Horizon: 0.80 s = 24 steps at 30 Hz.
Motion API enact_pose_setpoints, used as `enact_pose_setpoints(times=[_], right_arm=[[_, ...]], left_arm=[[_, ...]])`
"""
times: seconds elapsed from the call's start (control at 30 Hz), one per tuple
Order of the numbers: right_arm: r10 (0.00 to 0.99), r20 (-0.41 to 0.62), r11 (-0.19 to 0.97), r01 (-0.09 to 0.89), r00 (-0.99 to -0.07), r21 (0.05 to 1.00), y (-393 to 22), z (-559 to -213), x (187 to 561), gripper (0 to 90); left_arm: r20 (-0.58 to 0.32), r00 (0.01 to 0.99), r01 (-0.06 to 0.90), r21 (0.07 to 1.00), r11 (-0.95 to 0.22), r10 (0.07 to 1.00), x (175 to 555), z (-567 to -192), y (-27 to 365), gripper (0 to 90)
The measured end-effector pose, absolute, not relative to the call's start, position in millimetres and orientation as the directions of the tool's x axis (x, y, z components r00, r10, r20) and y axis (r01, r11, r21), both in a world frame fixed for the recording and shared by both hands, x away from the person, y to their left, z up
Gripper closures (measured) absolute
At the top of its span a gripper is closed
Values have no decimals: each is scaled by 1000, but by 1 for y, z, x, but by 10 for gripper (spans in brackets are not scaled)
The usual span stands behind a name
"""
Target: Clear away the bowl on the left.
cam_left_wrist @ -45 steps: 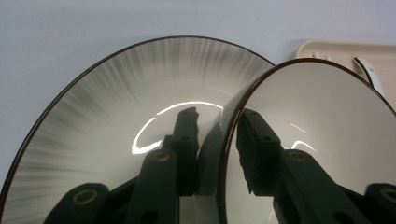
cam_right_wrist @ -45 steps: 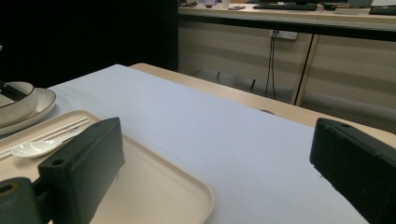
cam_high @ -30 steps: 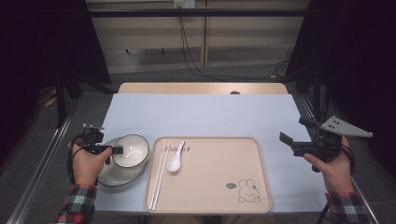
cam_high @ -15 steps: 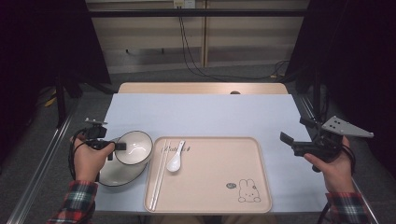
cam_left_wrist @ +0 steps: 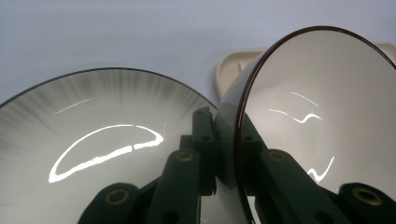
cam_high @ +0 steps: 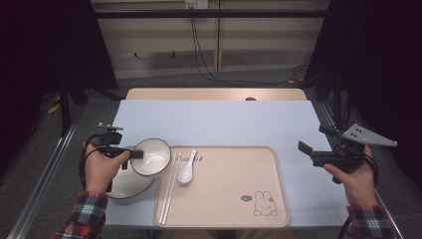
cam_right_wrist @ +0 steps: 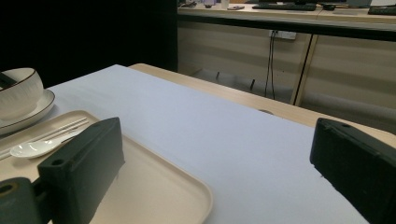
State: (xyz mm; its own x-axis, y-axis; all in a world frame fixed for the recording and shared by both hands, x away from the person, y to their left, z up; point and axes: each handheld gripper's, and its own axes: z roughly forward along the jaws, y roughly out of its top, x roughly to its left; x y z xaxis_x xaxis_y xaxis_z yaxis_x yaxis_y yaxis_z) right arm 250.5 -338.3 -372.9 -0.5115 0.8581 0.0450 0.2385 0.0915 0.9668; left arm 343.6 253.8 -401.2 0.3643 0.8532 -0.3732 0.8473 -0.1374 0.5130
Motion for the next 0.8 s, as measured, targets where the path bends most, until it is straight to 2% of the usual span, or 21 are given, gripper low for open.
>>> enact_pose_setpoints(times=[0.8], right_arm=[[861,43,92,237,-506,967,-339,-372,249,24]], left_arm=[[-385,513,816,498,-295,767,341,-399,198,828]])
